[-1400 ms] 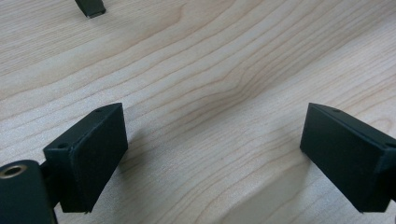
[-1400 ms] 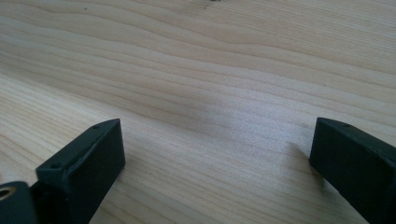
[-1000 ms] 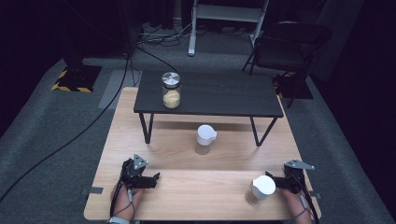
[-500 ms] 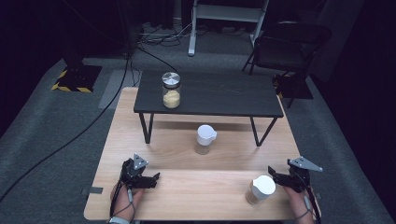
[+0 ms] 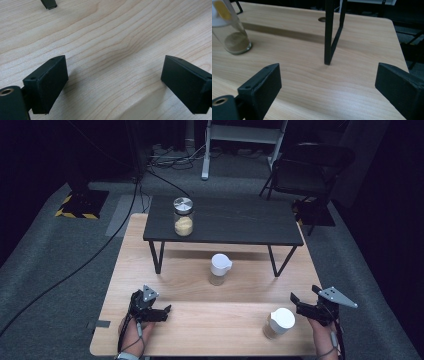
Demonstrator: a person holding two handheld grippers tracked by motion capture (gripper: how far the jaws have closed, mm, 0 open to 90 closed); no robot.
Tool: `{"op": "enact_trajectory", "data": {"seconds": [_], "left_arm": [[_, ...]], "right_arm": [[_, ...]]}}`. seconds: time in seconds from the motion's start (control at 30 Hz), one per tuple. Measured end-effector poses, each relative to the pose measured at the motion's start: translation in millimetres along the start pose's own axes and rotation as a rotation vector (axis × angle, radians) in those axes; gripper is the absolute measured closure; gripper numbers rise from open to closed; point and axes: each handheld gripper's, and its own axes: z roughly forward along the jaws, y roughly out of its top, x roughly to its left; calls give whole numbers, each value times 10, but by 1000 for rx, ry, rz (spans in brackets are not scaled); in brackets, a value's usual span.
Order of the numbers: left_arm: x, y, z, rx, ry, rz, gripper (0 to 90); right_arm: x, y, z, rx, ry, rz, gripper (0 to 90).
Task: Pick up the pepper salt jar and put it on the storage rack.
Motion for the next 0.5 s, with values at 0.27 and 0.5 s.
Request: {"op": "enact_trajectory", "data": {"seconds": [0.27, 0.5], "left_arm": [[-2, -1, 0, -1, 1, 0, 73], [-11, -9, 4, -6, 10, -10, 72]], "right_arm": [[121, 46, -114, -64, -8, -4, 64], [236, 142, -161, -91, 19, -9, 58]]}}
